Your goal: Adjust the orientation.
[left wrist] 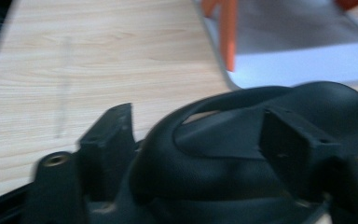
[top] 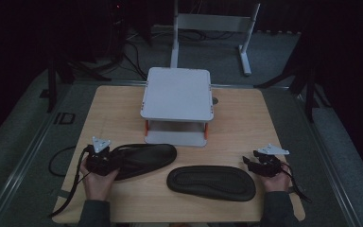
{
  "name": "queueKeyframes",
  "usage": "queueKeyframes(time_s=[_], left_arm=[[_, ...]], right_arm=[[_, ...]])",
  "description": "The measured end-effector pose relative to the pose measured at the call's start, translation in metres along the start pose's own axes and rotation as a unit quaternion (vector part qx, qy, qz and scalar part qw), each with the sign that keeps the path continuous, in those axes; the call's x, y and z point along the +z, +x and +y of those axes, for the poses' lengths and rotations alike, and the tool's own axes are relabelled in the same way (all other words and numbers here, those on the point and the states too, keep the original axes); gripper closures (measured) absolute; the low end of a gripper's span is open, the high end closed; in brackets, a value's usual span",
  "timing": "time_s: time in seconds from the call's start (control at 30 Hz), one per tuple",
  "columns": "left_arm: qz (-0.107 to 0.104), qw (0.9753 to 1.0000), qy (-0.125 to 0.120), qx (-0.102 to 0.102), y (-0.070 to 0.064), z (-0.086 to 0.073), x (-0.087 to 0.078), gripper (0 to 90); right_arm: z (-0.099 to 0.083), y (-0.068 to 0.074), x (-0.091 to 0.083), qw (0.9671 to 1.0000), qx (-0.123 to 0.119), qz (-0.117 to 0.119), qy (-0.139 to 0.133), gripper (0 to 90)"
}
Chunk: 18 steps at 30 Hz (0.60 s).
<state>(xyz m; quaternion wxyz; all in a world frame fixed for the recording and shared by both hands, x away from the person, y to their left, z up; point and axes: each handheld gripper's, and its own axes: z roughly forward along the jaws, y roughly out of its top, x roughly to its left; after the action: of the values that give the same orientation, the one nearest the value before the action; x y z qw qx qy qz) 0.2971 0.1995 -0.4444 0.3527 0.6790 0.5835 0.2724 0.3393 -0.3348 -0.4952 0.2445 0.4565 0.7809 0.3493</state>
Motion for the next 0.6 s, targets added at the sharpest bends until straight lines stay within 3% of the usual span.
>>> queueKeyframes(time_s=[0.07,0.23,0.3,0.33,0.47,0.6], left_arm=[[0.016,0.9997,0.009,-0.013,-0.005,0.000,0.008,14.5],[0.030,0.9977,0.034,-0.049,-0.011,-0.005,0.029,7.9],[0.049,0.9962,0.041,-0.059,-0.013,-0.008,0.033,3.0],[0.049,0.9962,0.041,-0.059,-0.013,-0.008,0.033,2.9],[0.048,0.9920,0.039,-0.110,-0.012,-0.015,0.035,1.7],[0.047,0.9902,0.044,-0.124,-0.012,-0.018,0.038,2.1]], right_arm=[[0.000,0.000,0.000,1.0000,0.000,0.000,-0.001,42.7],[0.000,-0.001,0.000,1.0000,0.000,-0.002,0.001,42.5],[0.000,-0.001,0.000,1.0000,-0.001,-0.003,0.002,42.4],[0.000,-0.001,0.000,1.0000,-0.001,-0.003,0.002,42.4],[-0.001,-0.001,0.000,1.0000,-0.001,-0.003,0.001,42.4],[-0.001,-0.001,0.000,1.0000,-0.001,-0.003,0.000,42.4]])
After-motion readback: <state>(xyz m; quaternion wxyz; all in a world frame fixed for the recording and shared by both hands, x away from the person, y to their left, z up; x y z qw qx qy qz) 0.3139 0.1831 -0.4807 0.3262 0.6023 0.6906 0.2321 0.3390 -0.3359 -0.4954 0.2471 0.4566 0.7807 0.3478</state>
